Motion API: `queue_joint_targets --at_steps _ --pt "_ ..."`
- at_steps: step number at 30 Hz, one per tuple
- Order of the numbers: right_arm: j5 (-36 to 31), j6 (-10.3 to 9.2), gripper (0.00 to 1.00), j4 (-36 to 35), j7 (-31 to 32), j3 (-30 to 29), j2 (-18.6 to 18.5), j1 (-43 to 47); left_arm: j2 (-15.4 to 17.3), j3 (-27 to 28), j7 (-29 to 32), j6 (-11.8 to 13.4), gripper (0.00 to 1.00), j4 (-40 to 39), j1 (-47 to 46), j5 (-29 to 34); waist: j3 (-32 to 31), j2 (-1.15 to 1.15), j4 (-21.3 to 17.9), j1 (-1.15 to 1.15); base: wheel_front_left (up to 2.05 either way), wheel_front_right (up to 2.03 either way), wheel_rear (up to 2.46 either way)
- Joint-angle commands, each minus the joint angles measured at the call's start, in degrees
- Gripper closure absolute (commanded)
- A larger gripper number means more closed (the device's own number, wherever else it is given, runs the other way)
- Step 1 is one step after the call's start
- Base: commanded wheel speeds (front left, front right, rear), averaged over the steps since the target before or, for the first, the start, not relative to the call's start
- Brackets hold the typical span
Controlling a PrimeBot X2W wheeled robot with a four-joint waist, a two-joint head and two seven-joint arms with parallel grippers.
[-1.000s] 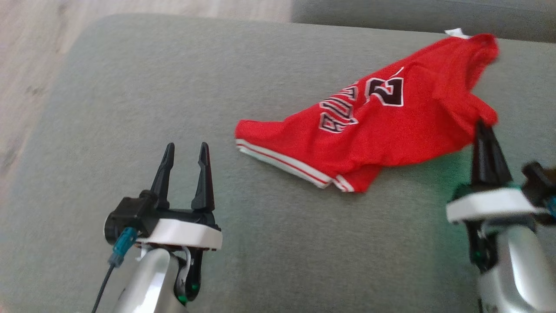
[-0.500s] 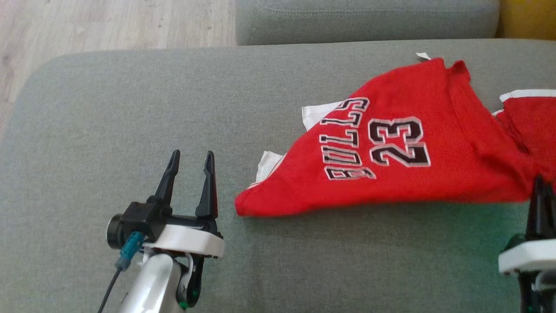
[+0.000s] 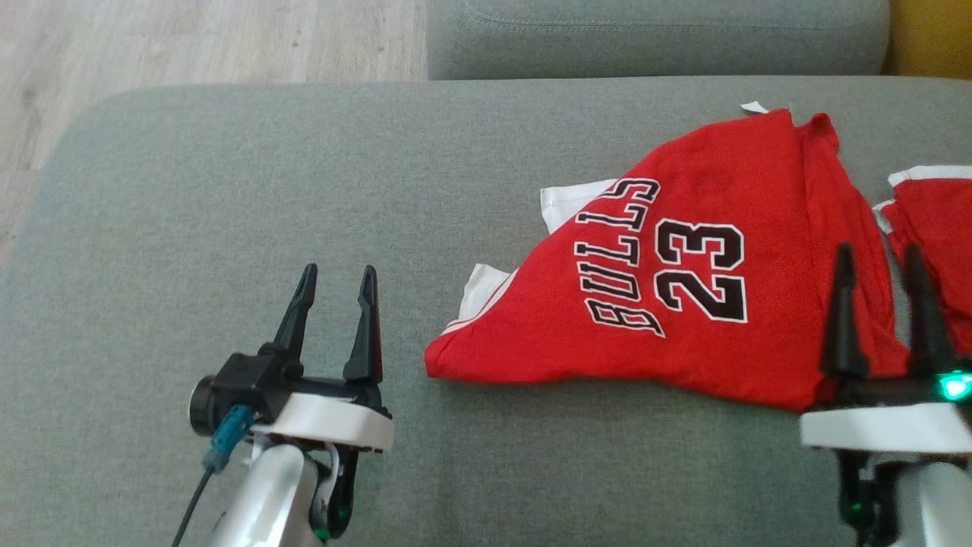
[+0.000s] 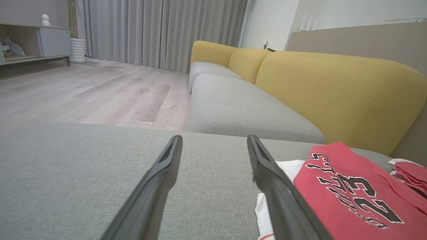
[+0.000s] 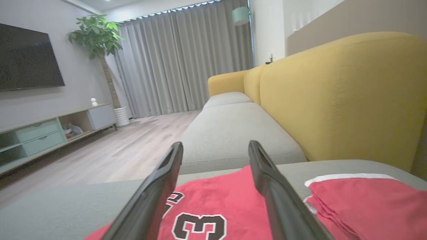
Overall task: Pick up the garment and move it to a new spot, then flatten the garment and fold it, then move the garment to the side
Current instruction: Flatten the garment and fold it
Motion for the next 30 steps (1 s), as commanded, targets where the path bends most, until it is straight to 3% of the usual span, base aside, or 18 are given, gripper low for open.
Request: queue_joint_targets --at_steps 1,7,16,22,30 --pt "0.2 0.39 0.00 -2.4 -1.7 3.2 -0.6 -0.2 0.2 1.5 -0.3 -0.3 0.00 -1.4 -1.8 0.0 0.4 0.00 -0.1 0.00 0.00 0.00 0.00" --pt "1.4 0.39 0.00 -2.1 -3.2 5.0 -0.6 0.4 0.8 0.0 0.7 -1.8 0.00 0.6 -5.7 1.1 2.8 0.00 -1.7 0.00 0.00 0.00 0.00" --pt "1.3 0.39 0.00 -2.7 -3.3 4.3 -0.6 -1.8 2.7 -6.7 14.1 -5.5 0.00 9.2 -15.0 1.6 6.6 0.00 -4.4 0.00 0.00 0.00 0.00" --pt "2.4 0.39 0.00 -2.6 -3.4 4.3 -0.6 -2.2 4.3 -10.2 19.4 -6.1 0.00 13.9 -19.6 1.9 8.4 0.00 -6.0 0.00 0.00 0.00 0.00" --pt "2.6 0.39 0.00 -2.9 -3.4 4.2 -0.6 -2.4 5.7 -12.8 21.1 -6.3 0.00 17.6 -22.5 1.1 9.6 0.00 -7.5 0.00 0.00 0.00 0.00"
